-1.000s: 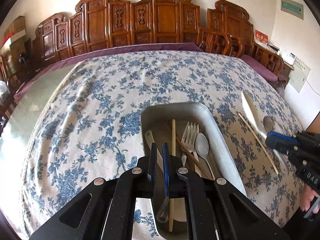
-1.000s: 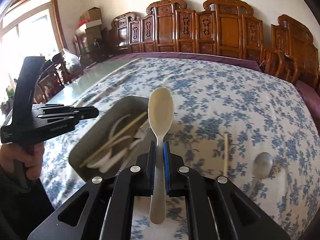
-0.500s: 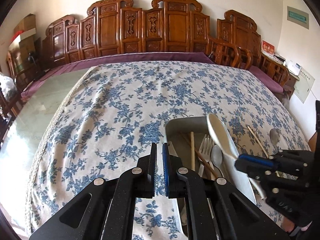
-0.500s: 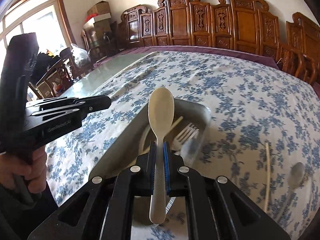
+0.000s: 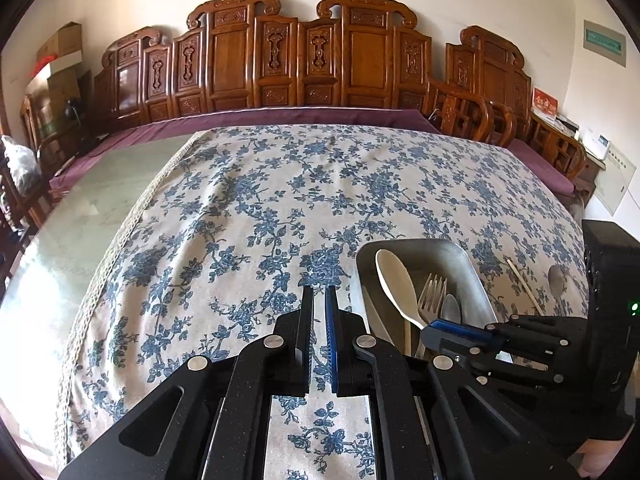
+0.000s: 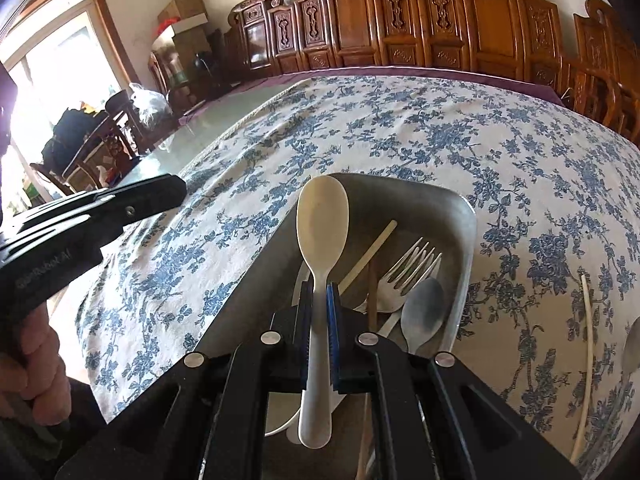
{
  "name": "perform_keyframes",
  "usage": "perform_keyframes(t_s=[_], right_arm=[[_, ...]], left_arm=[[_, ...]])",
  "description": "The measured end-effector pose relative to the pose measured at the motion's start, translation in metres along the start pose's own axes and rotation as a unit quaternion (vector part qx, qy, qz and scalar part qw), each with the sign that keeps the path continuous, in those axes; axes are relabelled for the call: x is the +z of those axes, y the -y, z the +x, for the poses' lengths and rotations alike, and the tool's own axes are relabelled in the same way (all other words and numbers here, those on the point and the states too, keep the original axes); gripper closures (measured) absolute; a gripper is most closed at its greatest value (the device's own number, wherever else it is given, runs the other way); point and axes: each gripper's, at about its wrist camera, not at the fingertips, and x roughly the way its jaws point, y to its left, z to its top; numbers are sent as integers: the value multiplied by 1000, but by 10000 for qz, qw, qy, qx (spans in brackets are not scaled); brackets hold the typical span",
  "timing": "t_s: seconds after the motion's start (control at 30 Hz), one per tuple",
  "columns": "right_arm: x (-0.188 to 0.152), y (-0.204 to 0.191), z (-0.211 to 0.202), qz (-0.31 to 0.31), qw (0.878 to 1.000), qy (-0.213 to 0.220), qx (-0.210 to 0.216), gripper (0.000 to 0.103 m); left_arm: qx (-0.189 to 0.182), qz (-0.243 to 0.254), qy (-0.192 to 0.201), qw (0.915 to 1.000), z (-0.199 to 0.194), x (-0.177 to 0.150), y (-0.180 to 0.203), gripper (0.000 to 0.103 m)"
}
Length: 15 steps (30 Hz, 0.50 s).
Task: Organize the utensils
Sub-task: 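Carry the white plastic spoon into the tray and open the right tool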
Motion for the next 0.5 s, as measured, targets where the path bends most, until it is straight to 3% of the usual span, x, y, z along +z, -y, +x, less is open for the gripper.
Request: perform_keyframes(t_s=[0.5], right_arm=[[-4,7,-25,-103,9997,197,57,93]], left_arm=[[-52,7,17,10000,-3,0,3,98]])
